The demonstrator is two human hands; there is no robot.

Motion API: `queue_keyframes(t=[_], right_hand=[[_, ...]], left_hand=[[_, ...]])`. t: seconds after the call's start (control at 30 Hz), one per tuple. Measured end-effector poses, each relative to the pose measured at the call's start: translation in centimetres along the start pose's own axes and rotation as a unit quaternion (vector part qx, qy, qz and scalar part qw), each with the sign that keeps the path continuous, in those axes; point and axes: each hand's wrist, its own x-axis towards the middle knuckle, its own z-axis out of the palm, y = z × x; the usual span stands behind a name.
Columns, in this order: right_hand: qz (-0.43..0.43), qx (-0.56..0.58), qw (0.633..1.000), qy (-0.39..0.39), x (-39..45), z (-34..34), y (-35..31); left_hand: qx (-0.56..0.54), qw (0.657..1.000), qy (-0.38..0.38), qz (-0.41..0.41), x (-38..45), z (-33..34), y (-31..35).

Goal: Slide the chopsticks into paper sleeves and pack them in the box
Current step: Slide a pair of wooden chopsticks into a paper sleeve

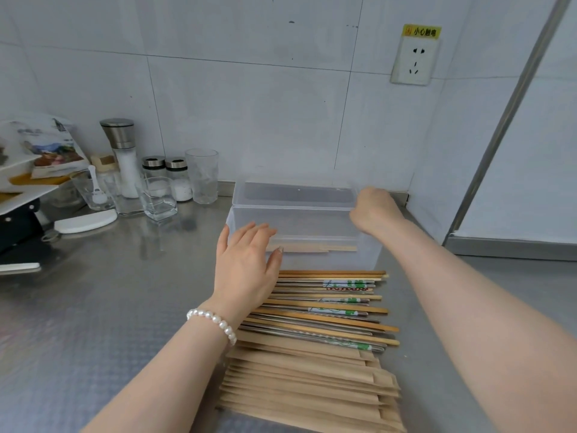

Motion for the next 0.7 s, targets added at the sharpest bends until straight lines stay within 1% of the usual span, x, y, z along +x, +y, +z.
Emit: queue_keyframes(t=[0.07, 0.17, 0.23, 0.27, 0.3, 0.37, 0.4, 0.43, 0.5, 0.53, 0.6, 0.63, 0.7], right_hand=[[-0.017, 0.035, 0.998, 0.046, -0.2, -0.3, 0.8], [-0.064, 0.095, 0.987, 0.117, -1.3, -0.2, 2.1], [-0.091, 0.148, 0.977, 0.127, -2.6, -0.2, 2.8], [-0.103, 0.177, 0.972, 0.112, -3.3, -0.2, 3.1], [-0.117, 0.198, 0.970, 0.084, -4.1, -0.4, 3.4], [-0.135, 0.210, 0.968, -0.006, -5.5, -0.6, 3.8], [-0.139, 0.210, 0.966, -0.054, -6.0, -0.6, 3.9], [-0.138, 0.213, 0.962, -0.096, -6.5, -0.5, 4.1], [-0.134, 0.225, 0.952, -0.157, -7.0, -0.2, 4.3], [-0.133, 0.226, 0.947, -0.184, -7.2, 0.0, 4.4], [-0.137, 0.209, 0.938, -0.242, -7.7, 0.0, 4.8], [-0.139, 0.196, 0.932, -0.272, -7.9, 0.0, 5.1], [-0.147, 0.164, 0.923, -0.314, -8.4, -0.2, 5.6]], left_hand=[[0.008, 1.000, 0.000, 0.004, 0.0, 0.0, 0.0], [-0.001, 1.000, -0.012, 0.011, 0.0, 0.1, 0.2], [-0.015, 0.999, -0.024, 0.016, -0.2, 0.2, 0.3], [-0.020, 0.999, -0.023, 0.020, -0.3, 0.3, 0.4], [-0.025, 0.999, -0.014, 0.028, -0.4, 0.2, 0.6], [-0.050, 0.997, 0.015, 0.062, -0.4, -0.2, 1.2], [-0.074, 0.993, 0.015, 0.090, -0.3, -0.4, 1.6], [-0.102, 0.987, -0.011, 0.122, -0.4, -0.7, 2.1], [-0.149, 0.966, -0.122, 0.175, -0.8, -1.2, 3.1], [-0.169, 0.952, -0.183, 0.177, -1.1, -1.4, 3.8], [-0.205, 0.927, -0.280, 0.140, -1.5, -1.9, 4.8], [-0.214, 0.918, -0.311, 0.123, -1.6, -2.0, 5.2], [-0.208, 0.902, -0.359, 0.120, -1.8, -2.3, 5.5]])
